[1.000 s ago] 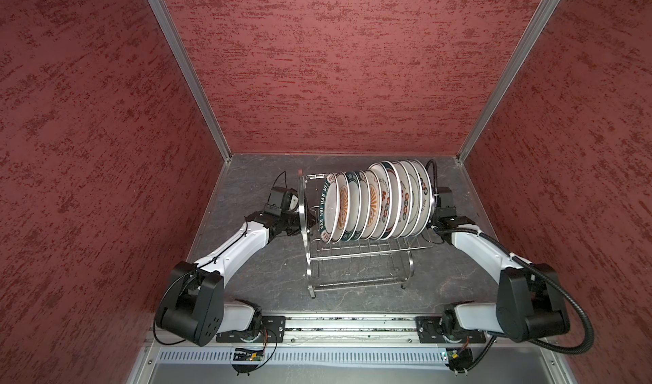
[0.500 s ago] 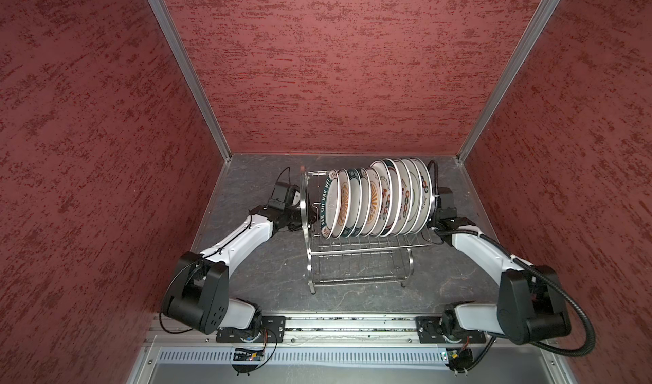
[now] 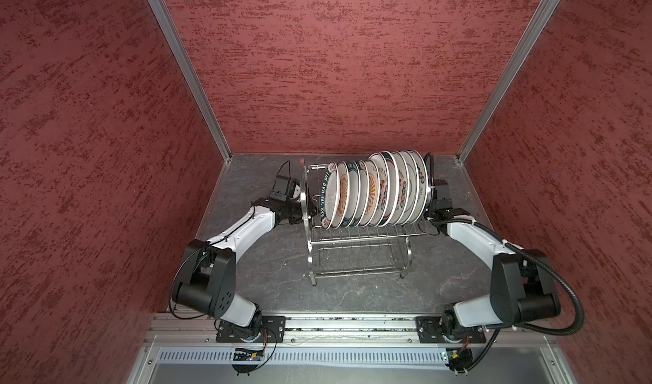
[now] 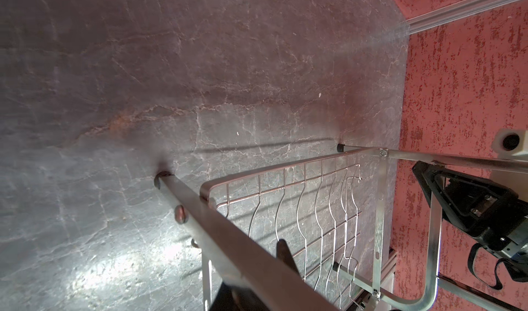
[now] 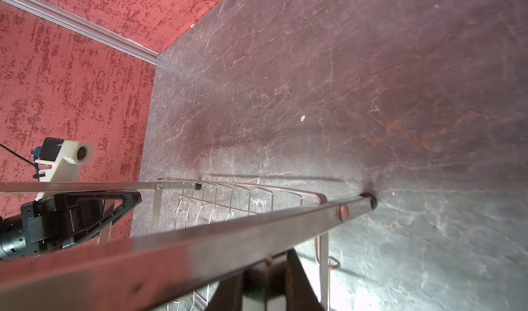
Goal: Unload the plates from the dish rack
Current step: Move the dish rack to the top-center of the table.
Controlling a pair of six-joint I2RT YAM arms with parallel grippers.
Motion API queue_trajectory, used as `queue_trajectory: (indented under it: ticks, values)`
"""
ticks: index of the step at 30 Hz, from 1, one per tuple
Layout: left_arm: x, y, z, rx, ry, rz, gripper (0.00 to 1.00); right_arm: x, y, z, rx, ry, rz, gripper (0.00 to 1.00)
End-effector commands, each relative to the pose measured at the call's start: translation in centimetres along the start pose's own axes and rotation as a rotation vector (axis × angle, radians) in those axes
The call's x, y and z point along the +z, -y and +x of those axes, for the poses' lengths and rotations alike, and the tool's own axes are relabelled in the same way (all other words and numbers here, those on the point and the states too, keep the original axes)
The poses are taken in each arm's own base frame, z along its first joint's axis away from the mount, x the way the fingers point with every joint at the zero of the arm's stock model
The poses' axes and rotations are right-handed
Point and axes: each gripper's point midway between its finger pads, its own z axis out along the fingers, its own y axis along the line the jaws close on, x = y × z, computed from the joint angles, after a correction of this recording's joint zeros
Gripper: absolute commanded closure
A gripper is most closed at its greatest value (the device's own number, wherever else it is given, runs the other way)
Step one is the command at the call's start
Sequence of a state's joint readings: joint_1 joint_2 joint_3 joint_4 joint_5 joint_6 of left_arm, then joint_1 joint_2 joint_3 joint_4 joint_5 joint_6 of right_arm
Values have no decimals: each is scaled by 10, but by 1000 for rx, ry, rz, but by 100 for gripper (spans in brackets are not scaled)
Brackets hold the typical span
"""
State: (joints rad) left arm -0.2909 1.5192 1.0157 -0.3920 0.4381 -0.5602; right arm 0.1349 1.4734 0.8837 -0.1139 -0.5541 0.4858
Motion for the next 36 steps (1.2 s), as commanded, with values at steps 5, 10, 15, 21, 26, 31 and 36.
queue_trajectory:
  ticks: [5, 10, 15, 21, 26, 31, 36]
  values:
    - [-3, 23, -60, 96, 137, 85, 90, 5, -33, -77, -282, 248, -74, 90]
    - [6, 23, -78, 104, 134, 88, 90, 17, -34, -92, -276, 262, -86, 90]
    - [17, 24, -100, 112, 140, 91, 90, 30, -30, -109, -266, 265, -94, 89]
    - [31, 27, -131, 129, 161, 124, 90, 44, -30, -130, -280, 281, -101, 89]
    - [42, 31, -162, 148, 192, 149, 90, 58, -23, -148, -283, 298, -109, 89]
    - [54, 32, -183, 179, 213, 154, 88, 70, -19, -164, -281, 326, -145, 88]
    - [66, 24, -203, 161, 257, 163, 87, 79, -18, -182, -299, 369, -180, 88]
